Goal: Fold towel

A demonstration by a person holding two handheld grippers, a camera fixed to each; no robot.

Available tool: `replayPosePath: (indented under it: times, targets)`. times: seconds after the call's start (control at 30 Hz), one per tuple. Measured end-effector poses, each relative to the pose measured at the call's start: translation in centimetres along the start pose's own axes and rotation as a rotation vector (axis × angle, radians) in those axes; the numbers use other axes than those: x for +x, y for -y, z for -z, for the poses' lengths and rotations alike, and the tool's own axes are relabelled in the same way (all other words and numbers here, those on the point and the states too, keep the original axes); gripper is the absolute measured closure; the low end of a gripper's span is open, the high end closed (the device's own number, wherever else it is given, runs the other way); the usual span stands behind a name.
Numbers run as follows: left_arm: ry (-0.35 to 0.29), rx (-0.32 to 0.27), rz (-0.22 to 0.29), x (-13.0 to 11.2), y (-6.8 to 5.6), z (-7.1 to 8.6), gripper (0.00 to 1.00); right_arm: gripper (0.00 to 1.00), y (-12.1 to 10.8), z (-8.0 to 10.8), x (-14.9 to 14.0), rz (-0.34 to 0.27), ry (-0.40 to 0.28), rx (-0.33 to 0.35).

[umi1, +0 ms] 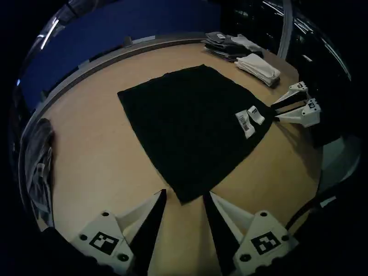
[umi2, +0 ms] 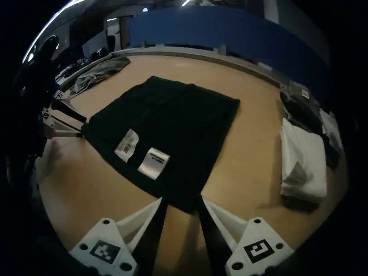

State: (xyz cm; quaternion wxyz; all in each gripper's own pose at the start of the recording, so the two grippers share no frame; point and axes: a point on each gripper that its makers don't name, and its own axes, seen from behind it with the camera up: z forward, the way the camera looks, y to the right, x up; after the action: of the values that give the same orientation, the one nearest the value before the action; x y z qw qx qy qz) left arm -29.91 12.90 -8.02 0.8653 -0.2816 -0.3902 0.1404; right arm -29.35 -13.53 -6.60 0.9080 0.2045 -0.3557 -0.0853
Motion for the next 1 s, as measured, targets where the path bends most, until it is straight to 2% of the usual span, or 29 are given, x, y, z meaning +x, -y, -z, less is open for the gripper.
replayPosePath:
  times: [0.17,0.3,0.53,0.73,0.8,1.0]
  targets:
    - [0.012,0.004,-0.03,0.0,-0.1,0.1,0.53,0.57,-0.1,0.0,0.0,-0.003,0.001,0.004]
    - [0.019,0.002,-0.032,0.1,-0.3,0.0,0.61,0.64,-0.1,-0.2,0.0,-0.001,0.002,0.004]
    - [0.023,0.006,-0.041,0.1,-0.6,0.0,0.78,0.86,-0.2,-0.3,0.0,-0.008,0.003,0.002]
    - [0.026,-0.004,-0.044,0.0,-0.8,0.1,0.82,0.89,-0.3,-0.2,-0.1,-0.023,0.008,0.006]
    - [0.028,-0.011,-0.045,0.0,-0.9,0.1,0.87,0.9,-0.4,-0.1,-0.1,-0.031,0.009,0.007]
    - [0.026,-0.017,-0.053,0.0,-1.2,0.1,0.88,0.9,-0.5,0.3,-0.3,-0.034,0.01,0.008]
